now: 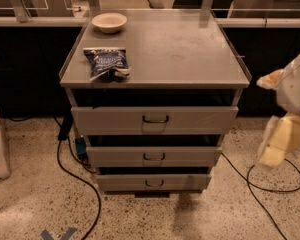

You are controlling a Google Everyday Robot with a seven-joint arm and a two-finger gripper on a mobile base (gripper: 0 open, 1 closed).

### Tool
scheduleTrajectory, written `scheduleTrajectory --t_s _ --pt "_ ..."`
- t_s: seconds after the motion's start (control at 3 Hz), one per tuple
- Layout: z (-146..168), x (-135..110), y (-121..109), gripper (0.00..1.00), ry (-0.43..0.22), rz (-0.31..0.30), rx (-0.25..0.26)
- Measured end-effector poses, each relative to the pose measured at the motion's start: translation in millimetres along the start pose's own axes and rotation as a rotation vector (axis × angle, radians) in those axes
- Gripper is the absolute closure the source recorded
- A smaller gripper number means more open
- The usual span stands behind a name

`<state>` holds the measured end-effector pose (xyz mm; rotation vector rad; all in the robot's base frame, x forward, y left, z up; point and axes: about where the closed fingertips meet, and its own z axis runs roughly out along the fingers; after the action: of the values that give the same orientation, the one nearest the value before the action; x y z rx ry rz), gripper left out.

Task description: Open bottom drawer

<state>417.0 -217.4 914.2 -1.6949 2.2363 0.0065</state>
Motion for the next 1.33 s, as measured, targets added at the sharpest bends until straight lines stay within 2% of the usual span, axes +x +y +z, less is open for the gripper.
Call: scheduleTrajectory --t_s 0.33,0.67,1.0,1.33 --pt "34.8 4.3 17.3 0.00 -0.032 0.002 -0.042" --pt "109.3 -16.4 41.8 0.00 -0.101 -0.028 -0.153" --pt "109.3 -16.4 41.8 0.00 -0.101 -0.028 -0.153" --pt "158.3 -6.0 51.0 0.00 -0.116 -0.018 -0.189"
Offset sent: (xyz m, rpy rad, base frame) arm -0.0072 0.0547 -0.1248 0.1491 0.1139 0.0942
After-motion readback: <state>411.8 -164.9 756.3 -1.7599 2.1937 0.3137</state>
